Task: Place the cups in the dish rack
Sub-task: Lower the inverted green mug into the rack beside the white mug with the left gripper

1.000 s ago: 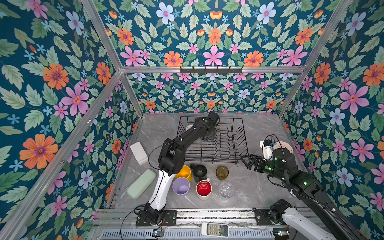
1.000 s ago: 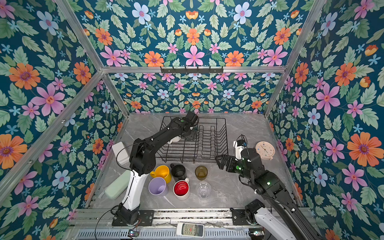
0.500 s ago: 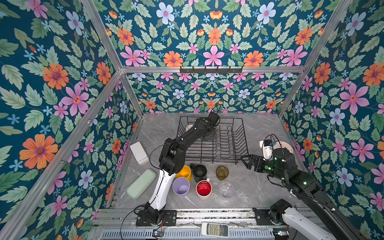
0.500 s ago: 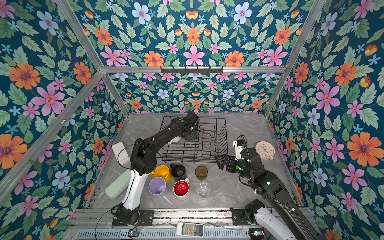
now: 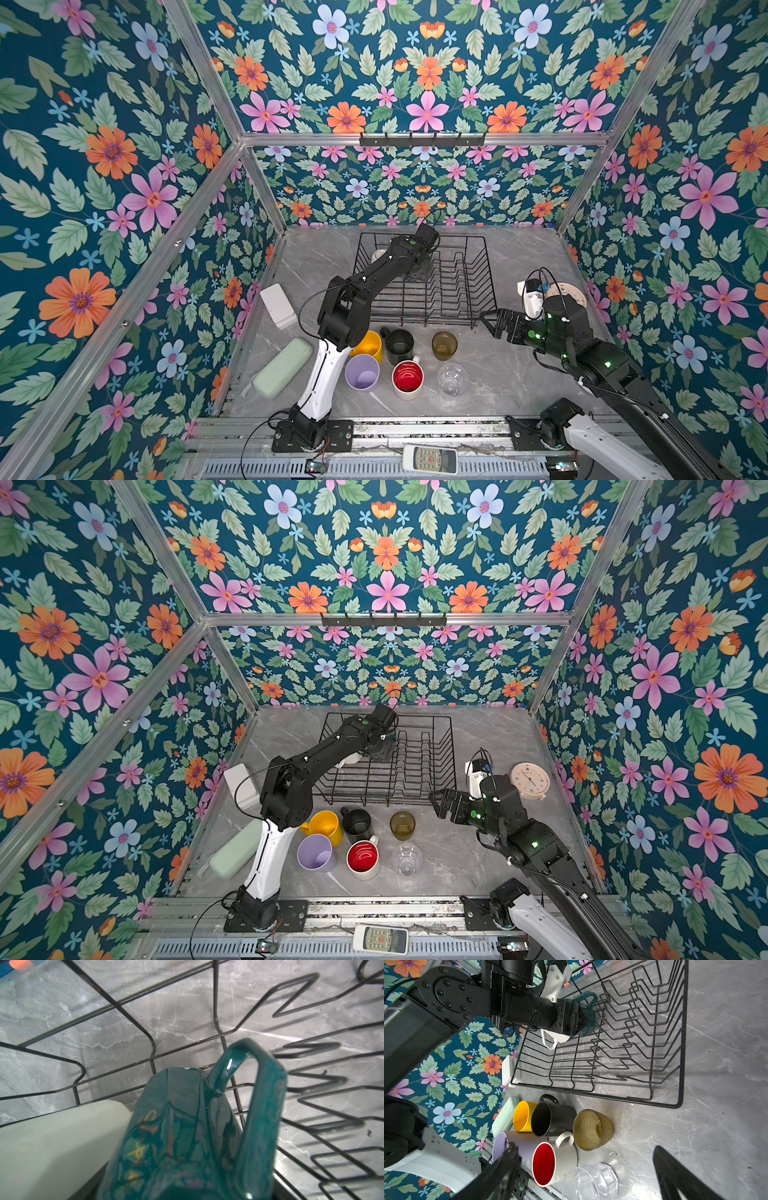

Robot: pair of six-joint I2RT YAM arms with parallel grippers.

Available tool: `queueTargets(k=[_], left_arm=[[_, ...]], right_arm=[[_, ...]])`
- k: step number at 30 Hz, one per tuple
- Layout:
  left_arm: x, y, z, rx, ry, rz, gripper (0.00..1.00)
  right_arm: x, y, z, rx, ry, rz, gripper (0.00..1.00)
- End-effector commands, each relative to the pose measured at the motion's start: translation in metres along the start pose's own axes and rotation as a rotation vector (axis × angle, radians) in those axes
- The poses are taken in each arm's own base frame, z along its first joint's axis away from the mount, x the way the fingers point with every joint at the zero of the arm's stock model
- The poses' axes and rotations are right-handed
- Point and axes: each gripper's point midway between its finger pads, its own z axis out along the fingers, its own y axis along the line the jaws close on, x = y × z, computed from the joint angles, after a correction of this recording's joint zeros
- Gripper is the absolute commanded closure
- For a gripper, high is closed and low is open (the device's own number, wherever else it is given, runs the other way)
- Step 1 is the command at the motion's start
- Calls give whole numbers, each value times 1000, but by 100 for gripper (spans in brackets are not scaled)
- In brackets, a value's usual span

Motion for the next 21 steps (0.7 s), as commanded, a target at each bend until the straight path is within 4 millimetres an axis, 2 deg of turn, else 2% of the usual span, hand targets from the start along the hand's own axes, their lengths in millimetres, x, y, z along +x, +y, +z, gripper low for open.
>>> queueTargets(k=[1, 8, 17, 21], left_arm=[[-3, 3, -4, -6, -9, -8, 15], [-3, 3, -5, -8, -11, -8, 17], [-6, 6, -15, -7, -23, 6, 37], [-8, 5, -20, 0, -29, 10, 40]], right_arm=[[-6, 6, -1, -21, -22, -10, 1], [-5, 5, -2, -20, -21, -11, 1], [-5, 5, -2, -20, -21, -8, 1], [-5, 5, -2, -20, -22, -7, 1]])
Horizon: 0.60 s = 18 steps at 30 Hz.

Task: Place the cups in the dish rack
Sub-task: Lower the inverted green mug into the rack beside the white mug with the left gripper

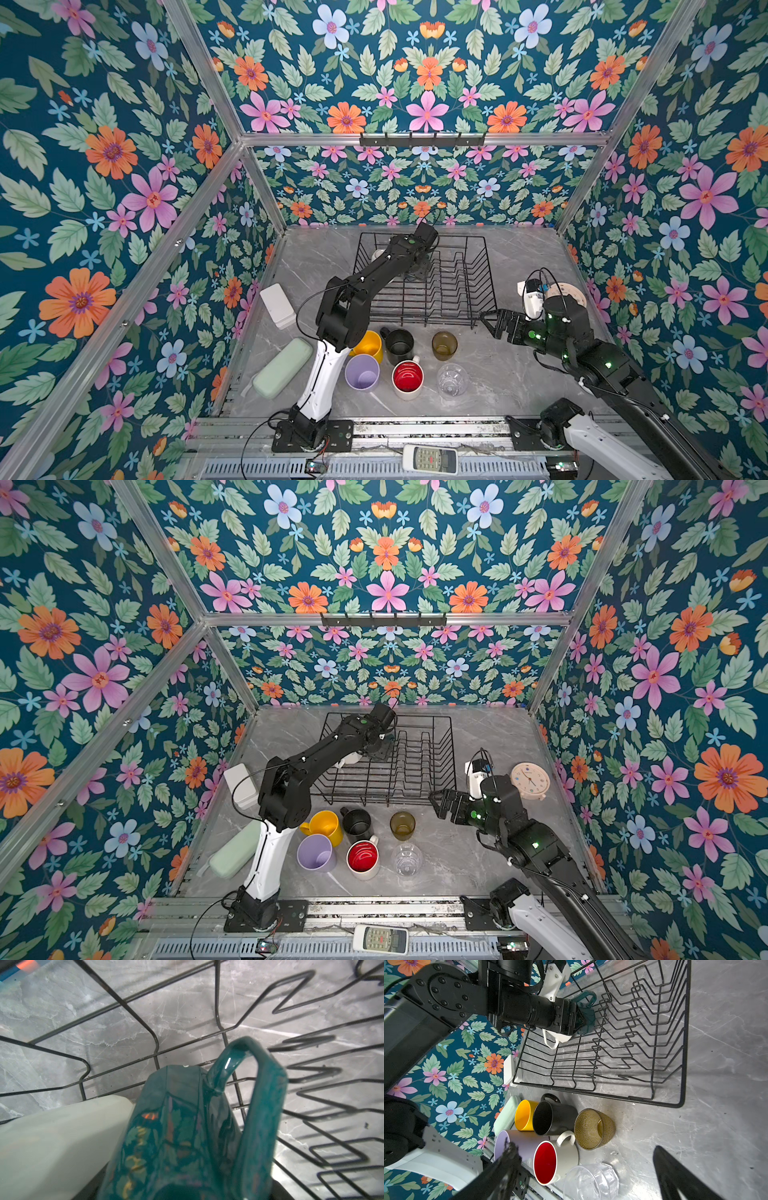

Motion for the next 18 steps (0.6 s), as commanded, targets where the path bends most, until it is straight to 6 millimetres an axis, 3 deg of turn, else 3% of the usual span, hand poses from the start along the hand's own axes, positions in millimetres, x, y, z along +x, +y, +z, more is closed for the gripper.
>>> queueTargets(k=[1, 9, 14, 18], left_arm=[[-6, 2, -10, 2, -22, 5, 40], [-4, -2, -13, 34, -14, 7, 40], [3, -6, -6, 44, 10, 8, 39], [13, -5, -1, 34, 49, 15, 33]], right_arm=[[-5, 4, -1, -12, -22, -8, 1], [-5, 4, -1, -16, -22, -1, 1], [-4, 4, 0, -22, -21, 3, 1], [-4, 4, -1, -21, -17, 4, 1]])
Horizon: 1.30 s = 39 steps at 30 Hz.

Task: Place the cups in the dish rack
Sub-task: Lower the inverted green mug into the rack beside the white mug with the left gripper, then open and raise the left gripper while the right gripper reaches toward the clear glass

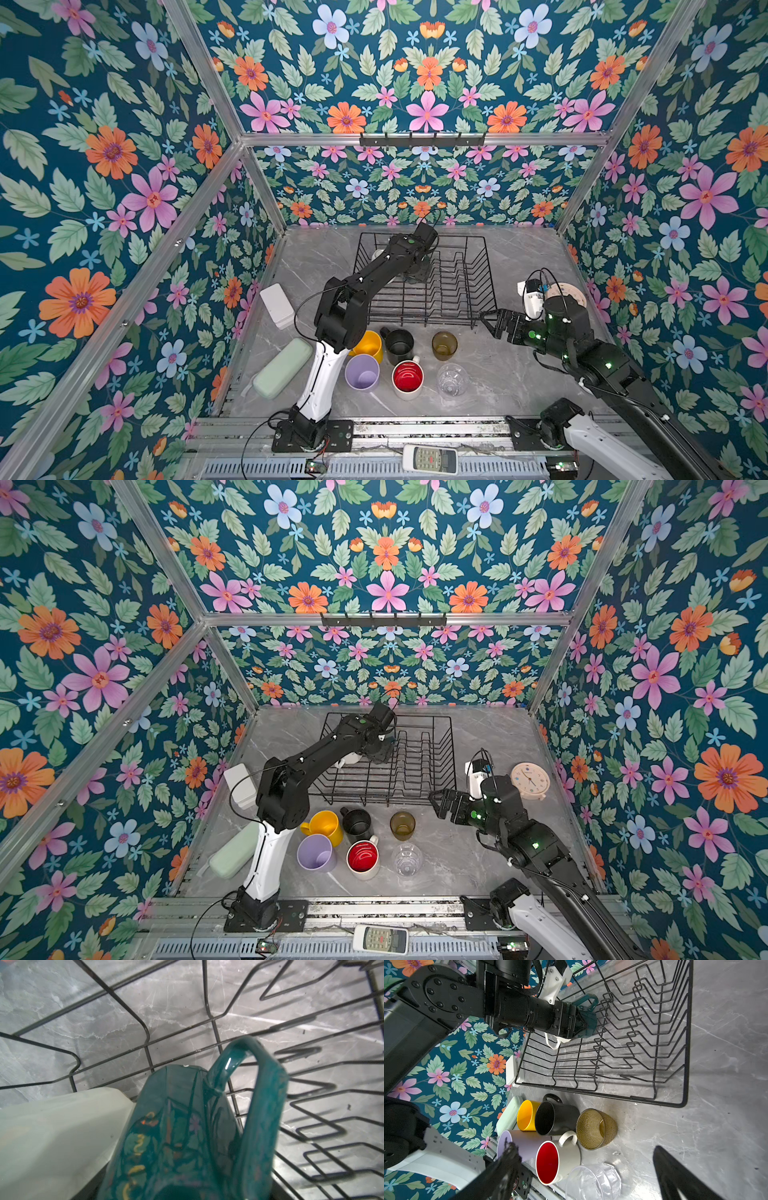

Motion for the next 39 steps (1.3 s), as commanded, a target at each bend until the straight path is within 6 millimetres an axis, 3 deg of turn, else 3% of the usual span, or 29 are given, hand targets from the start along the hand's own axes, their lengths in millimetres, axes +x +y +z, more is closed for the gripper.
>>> queueTargets(k=[1, 12, 25, 31, 39], left_arm=[[1, 1, 2, -8, 6, 2, 31], [-4, 4, 1, -21, -12, -3, 9], [-6, 2, -9, 3, -30, -11, 1], [-25, 1, -36, 44, -140, -44, 0], [-48, 18, -113, 73, -396, -117, 0]], right_arm=[[-3, 3, -1, -13, -11, -5, 1], [-2, 2, 0, -12, -10, -5, 1], [-2, 1, 0, -2, -6, -10, 1], [-3, -8, -4, 69, 4, -56, 4], [13, -12, -3, 112, 140, -77, 15]])
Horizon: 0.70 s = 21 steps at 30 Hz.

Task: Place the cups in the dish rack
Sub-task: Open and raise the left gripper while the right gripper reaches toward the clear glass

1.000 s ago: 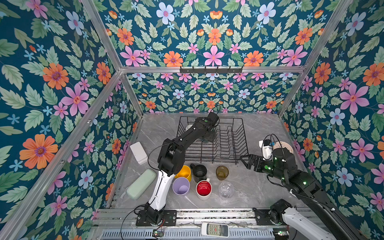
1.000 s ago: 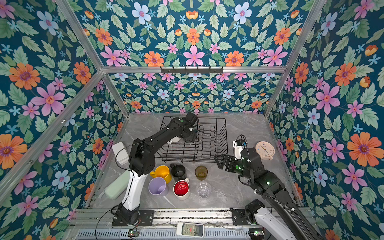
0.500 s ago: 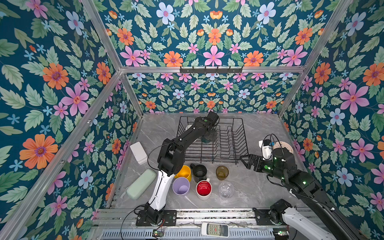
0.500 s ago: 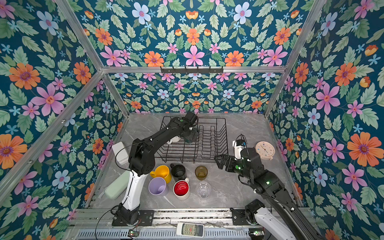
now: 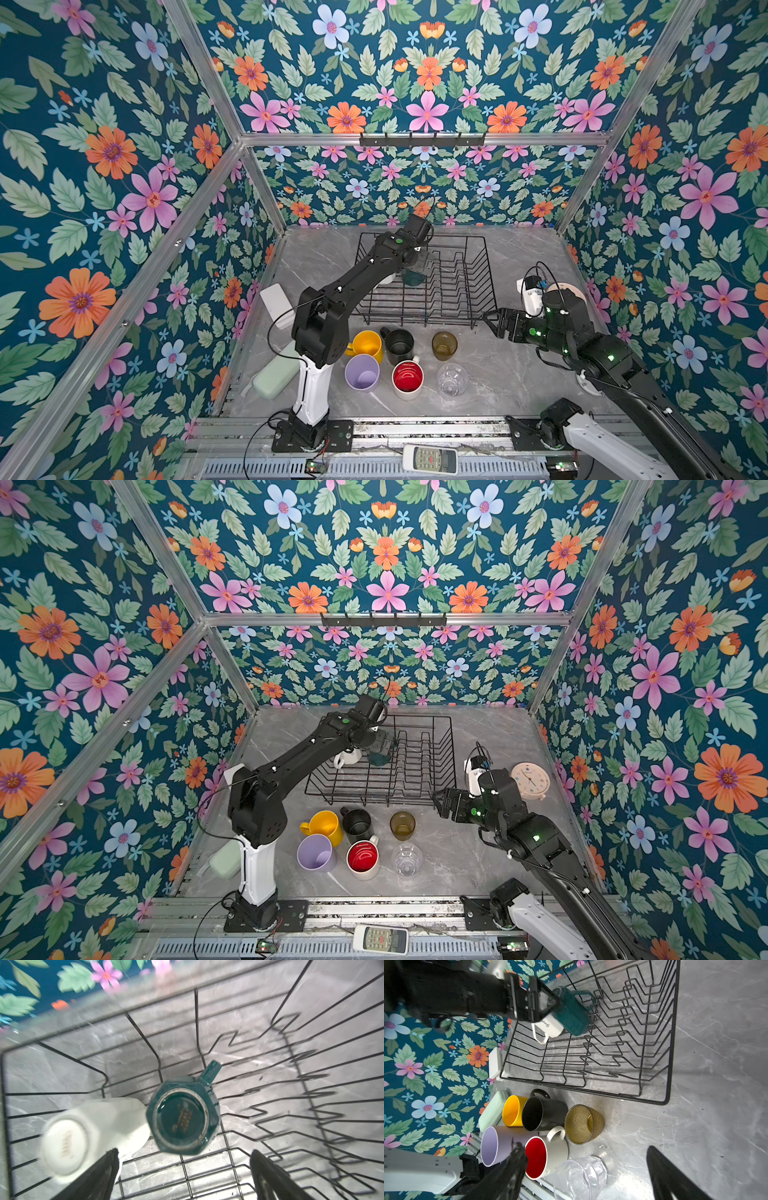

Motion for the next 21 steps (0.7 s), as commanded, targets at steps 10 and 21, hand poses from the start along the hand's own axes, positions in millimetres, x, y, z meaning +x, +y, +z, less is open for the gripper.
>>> queueTargets(k=[10, 21], left_arm=[[-26, 28, -120, 62, -465, -151, 0], [13, 67, -178, -8, -611, -252, 0]], right_arm=[[70, 0, 7, 71, 251, -86, 25], [126, 8, 17, 154, 384, -158, 30]])
